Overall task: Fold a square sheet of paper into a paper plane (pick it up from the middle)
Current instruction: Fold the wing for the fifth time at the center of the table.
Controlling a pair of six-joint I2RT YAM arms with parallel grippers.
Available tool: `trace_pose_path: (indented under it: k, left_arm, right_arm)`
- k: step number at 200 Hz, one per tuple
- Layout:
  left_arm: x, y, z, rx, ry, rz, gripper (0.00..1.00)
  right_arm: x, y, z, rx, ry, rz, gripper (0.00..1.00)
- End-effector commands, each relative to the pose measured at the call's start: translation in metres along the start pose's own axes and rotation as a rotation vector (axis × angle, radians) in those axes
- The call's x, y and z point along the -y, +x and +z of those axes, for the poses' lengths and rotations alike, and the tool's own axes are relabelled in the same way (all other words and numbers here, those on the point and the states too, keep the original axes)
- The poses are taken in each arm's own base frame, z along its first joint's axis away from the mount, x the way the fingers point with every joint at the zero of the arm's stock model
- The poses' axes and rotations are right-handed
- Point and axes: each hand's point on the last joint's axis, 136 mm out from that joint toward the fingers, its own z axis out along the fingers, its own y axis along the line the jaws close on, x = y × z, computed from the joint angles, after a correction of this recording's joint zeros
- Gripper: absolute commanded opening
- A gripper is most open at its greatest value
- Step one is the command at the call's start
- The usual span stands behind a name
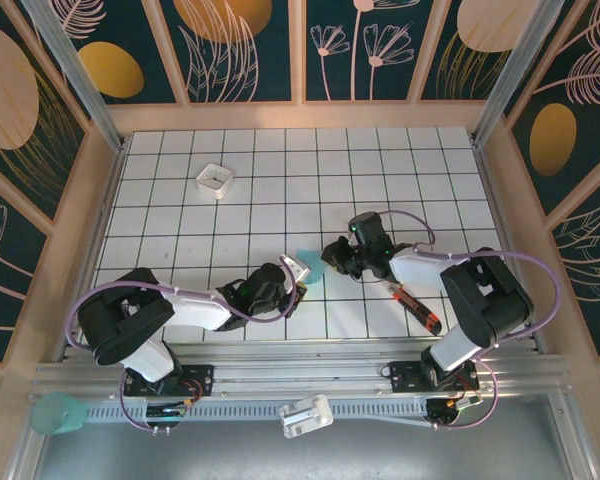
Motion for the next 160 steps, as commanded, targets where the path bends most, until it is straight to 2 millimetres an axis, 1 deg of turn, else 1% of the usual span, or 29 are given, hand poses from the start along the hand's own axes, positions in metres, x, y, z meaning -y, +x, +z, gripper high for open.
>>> trace_pose_path:
  k: [1,32,88,112,132,145,160]
  left_arm:
    - [0.003,0.000,-0.002,-0.008,0.011,0.026,0.00]
    - [-0.003,0.005,-0.003,-0.030,-0.018,0.056,0.00]
    - [-0.004,0.009,-0.005,-0.051,-0.025,0.080,0.00]
    - [-0.001,0.004,-0.007,-0.021,-0.008,0.042,0.00]
    - [0.005,-0.002,-0.009,0.008,0.024,0.000,0.00]
    - [0.009,-0.005,-0.009,0.021,0.048,-0.028,0.00]
    - [0.013,-0.008,-0.009,0.034,0.075,-0.064,0.00]
  right_arm:
    - [0.002,-0.009,0.000,0.037,0.056,-0.045,0.11]
    - [0.002,-0.013,-0.004,0.070,0.111,-0.087,0.00]
    - [0.000,-0.019,-0.010,0.093,0.153,-0.114,0.00]
    - [0.000,-0.020,-0.010,0.093,0.161,-0.123,0.00]
    - [-0.005,-0.022,-0.012,0.099,0.156,-0.138,0.00]
    - [-0.008,-0.025,-0.015,0.111,0.156,-0.149,0.04]
    - [-0.010,-0.029,-0.021,0.127,0.159,-0.162,0.10]
